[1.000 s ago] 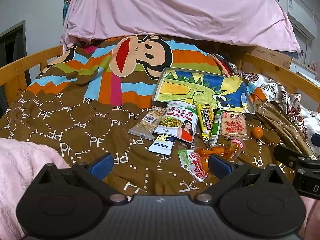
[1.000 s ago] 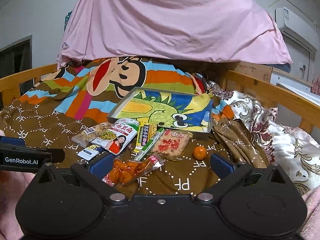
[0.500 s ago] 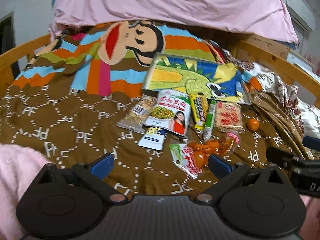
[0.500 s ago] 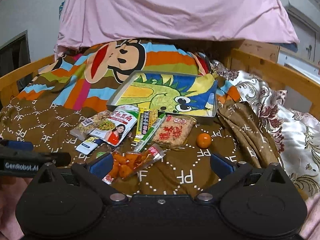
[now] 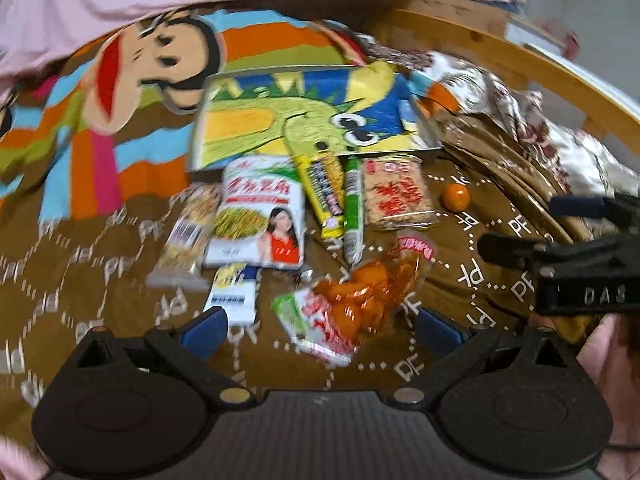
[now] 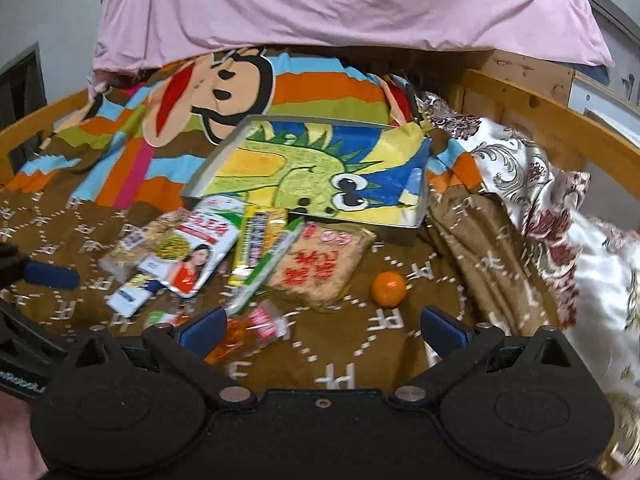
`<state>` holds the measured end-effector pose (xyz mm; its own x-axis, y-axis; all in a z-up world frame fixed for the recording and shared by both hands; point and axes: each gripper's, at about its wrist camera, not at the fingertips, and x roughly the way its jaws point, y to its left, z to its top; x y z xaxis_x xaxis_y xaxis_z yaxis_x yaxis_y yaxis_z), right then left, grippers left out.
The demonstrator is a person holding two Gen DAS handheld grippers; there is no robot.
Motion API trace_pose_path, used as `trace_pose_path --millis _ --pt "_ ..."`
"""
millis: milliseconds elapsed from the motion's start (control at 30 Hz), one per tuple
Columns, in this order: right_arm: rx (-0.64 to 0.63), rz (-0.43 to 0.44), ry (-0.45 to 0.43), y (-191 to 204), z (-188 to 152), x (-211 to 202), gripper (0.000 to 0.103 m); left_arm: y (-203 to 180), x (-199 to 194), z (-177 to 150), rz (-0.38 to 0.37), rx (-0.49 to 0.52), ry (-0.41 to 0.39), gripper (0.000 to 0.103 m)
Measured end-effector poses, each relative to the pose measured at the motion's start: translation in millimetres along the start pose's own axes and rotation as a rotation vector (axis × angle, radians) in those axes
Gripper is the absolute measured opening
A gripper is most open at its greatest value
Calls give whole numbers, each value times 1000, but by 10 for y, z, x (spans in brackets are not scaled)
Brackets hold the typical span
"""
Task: Organize snacks
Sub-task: 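Move left tool to the clear orange snack bag while right tool approaches the mandarin orange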
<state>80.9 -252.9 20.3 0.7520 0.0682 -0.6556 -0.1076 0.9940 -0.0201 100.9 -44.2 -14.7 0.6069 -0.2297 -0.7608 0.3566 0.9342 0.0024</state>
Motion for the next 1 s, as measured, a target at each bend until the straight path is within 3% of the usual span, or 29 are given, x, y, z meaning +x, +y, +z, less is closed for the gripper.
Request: trace_pose_path --millis 133,367,467,600,833,1000 --pt "-1 27 72 -175 140 208 102 -49 136 97 -34 118 -14 102" --pt "-43 85 221 -434 267 739 102 -26 455 226 -176 182 46 102" --pt "-75 104 235 -492 289 911 102 -69 579 278 -239 300 54 103" --pt "-124 121 225 -540 309 1057 102 -126 686 254 -256 450 35 102" --pt "-199 112 229 -546 313 1271 92 -104 823 222 -306 442 79 102" --pt "-169 149 242 -572 305 1322 82 -68 923 223 -306 410 124 90"
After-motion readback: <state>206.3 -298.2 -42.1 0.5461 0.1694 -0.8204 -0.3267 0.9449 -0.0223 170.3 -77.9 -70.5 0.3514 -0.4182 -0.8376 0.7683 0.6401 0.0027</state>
